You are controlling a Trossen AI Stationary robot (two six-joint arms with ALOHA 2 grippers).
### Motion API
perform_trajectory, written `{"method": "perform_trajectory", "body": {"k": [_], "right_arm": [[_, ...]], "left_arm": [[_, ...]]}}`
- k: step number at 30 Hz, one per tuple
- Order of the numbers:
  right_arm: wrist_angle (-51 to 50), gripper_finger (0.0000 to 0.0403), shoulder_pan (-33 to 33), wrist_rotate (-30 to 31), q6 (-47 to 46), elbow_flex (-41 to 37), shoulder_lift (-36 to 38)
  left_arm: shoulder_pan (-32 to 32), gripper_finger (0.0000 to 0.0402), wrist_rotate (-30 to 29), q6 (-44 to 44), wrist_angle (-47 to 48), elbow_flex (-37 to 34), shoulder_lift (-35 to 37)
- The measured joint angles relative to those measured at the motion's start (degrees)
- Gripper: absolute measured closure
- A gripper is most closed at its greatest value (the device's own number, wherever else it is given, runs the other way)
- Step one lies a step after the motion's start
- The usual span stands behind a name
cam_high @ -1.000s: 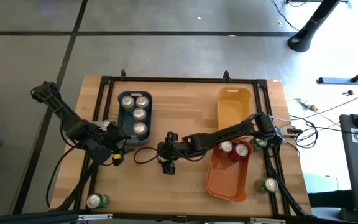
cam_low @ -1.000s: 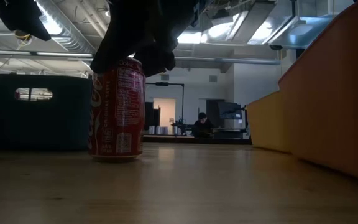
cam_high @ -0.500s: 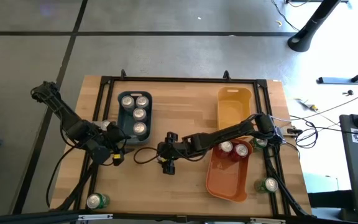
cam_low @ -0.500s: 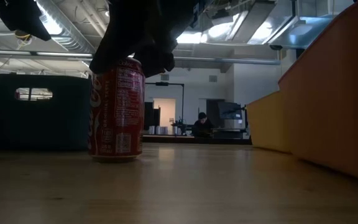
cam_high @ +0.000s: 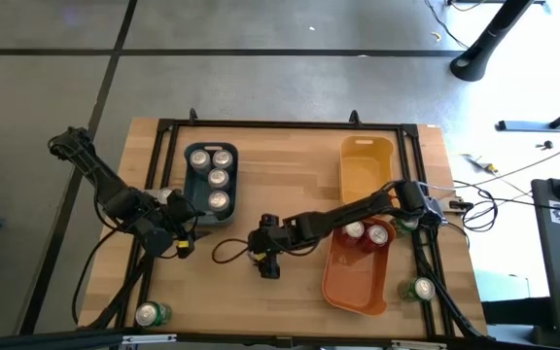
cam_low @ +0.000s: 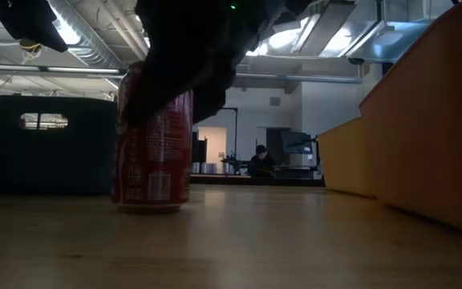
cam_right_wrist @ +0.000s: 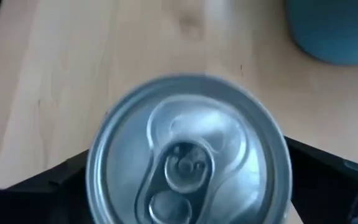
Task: Sort soda cans
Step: Put the top red soda can into the orange bin
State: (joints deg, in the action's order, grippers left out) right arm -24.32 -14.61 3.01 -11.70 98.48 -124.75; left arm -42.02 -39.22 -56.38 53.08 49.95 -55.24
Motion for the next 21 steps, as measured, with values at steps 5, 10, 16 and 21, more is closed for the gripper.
{"method": "perform_trajectory", "body": {"k": [5,10,16,21], "right_arm": [[0.38,0.0004,0.00,-0.12,0.02,0.08,0.22],[0.14,0.0004,0.00,-0.56,0.03,0.63,0.28],[0.18,0.0005,0.00,-0.05,0.04,1.31,0.42],[-0.21,0.0048,0.00,-0.09,0.00,1.31,0.42]], "left_arm": [[0.00,0.0125,0.00,0.11,0.00,0.00,0.00],[0.00,0.0125,0.00,0.18,0.00,0.00,0.00],[0.00,0.0125,-0.22,0.26,0.02,0.01,0.00],[0.01,0.0125,-0.22,1.05,0.02,0.00,0.00]]}}
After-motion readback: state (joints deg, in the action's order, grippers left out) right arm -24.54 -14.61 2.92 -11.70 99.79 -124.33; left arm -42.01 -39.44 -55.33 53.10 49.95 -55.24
